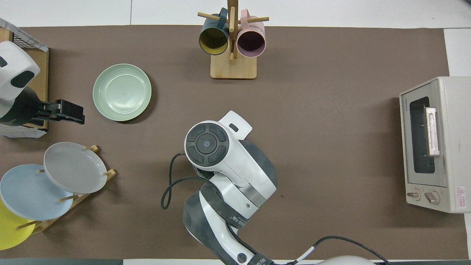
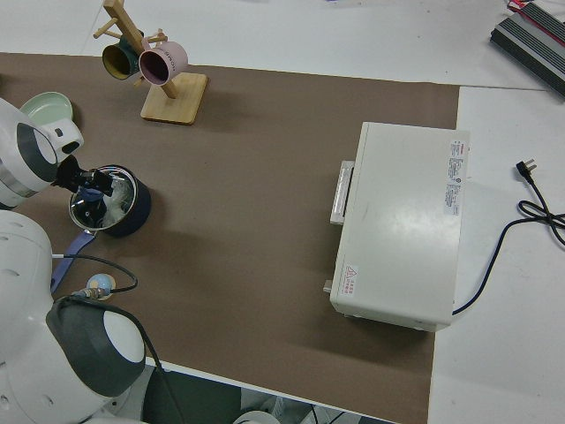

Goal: Transfer vermicelli from plate to pot

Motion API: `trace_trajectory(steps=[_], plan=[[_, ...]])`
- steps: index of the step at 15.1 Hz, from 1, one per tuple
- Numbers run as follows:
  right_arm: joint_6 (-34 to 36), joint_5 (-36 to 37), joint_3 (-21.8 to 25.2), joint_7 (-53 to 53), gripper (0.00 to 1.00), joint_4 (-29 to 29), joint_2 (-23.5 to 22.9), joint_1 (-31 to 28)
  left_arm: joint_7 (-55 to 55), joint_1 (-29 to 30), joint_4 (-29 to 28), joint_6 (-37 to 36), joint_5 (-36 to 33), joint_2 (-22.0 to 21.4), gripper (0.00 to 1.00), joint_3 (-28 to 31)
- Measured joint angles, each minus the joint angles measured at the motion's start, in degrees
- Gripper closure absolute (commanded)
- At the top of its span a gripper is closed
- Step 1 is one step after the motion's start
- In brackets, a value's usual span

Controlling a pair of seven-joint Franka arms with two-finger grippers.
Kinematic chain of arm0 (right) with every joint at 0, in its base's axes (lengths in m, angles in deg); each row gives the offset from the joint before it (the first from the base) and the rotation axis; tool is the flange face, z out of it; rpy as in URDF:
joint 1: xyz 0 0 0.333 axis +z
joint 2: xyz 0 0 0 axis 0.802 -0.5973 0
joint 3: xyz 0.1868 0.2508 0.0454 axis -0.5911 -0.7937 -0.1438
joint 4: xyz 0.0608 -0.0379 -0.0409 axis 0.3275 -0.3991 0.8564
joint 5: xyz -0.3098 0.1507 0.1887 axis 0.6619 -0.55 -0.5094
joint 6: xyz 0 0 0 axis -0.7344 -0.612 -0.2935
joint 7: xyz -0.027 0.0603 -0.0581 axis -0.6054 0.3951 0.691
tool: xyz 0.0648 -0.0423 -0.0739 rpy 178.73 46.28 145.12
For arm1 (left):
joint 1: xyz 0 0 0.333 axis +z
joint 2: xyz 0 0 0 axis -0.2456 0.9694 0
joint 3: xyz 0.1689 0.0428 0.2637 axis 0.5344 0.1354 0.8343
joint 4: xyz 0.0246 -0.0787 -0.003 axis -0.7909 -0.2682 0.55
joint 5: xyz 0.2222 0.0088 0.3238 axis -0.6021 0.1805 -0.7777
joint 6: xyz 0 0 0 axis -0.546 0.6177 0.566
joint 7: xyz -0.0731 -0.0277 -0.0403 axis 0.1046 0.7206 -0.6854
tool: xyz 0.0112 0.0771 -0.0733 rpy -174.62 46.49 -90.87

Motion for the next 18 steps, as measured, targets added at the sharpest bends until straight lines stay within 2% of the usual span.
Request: trace_trajectory(steps=[4, 9, 13, 18], plan=[[4.36, 0.51, 0.72, 0.67, 0.00, 3.46, 0.81, -1.66, -0.23, 0.00, -0.01, -0.51, 0.61, 0.00, 0.00, 0.24], [9.70, 0.56, 0.81, 7.16, 0.00, 4.58, 4.44, -7.62, -0.40, 0.05, -0.01, -0.54, 0.62, 0.00, 0.00, 0.48], [15.46, 0.58, 0.85, 8.49, 0.00, 6.77, 6.42, -8.61, -0.46, 0.18, -0.01, -0.58, 0.62, 0.00, 0.00, 0.70], [24.82, 0.54, 0.99, 20.06, 0.00, 9.57, 12.28, -17.90, -0.49, 0.21, -0.01, -0.59, 0.62, 0.00, 0.00, 0.71]])
